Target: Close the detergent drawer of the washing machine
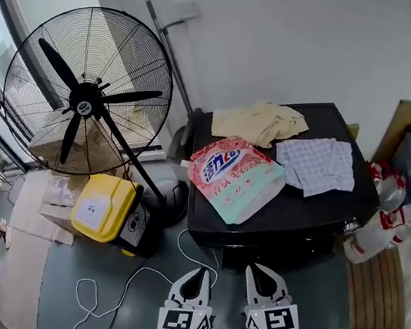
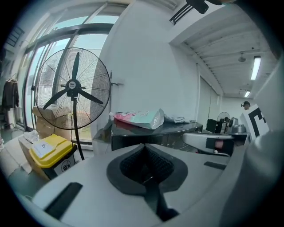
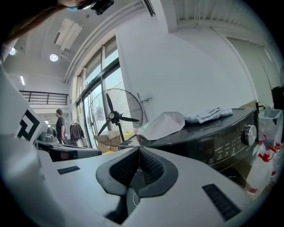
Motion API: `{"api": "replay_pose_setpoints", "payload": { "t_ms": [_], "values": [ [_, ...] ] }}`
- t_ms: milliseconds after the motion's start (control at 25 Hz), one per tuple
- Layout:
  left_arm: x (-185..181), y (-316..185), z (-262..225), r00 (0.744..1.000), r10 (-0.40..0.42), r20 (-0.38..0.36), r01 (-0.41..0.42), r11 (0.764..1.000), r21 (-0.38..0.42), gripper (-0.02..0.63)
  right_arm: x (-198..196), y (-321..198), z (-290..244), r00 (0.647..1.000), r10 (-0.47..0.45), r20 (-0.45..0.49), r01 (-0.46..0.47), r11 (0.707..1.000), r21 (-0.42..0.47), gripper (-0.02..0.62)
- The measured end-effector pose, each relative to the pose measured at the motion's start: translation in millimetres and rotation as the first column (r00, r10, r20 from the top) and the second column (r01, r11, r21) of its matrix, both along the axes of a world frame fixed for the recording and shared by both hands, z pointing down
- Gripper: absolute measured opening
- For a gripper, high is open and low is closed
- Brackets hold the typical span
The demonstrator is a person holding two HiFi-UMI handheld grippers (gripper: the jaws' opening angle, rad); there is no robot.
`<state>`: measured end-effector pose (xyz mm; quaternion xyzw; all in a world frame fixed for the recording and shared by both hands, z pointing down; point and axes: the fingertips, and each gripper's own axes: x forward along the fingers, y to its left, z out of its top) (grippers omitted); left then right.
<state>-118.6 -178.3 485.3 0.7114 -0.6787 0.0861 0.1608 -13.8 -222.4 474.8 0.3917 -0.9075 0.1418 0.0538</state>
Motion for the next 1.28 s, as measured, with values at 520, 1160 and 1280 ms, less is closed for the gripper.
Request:
{"api": "replay_pose_setpoints", "payload": {
  "t_ms": [520,1160,1280],
  "values": [
    [-3.9,44.6,-71.9,1.000,0.024,-0.005,-0.024,0.996,0.083,0.015,6.8,50.8,-74.3,0.999,0.033,-0.024,-0.031,0.996,0.087,0.025],
    [3.7,134.7,-156.6,0.997,0.054,0.050,-0.061,0.983,0.172,0.015,5.5,144.9,-162.1,0.998,0.043,-0.036,-0.035,0.976,0.216,0.025],
    [6.6,157.1,-167.4,0.997,0.064,0.044,-0.071,0.980,0.188,0.015,6.9,167.9,-172.4,0.998,0.046,-0.041,-0.035,0.971,0.238,0.025]
  ]
}}
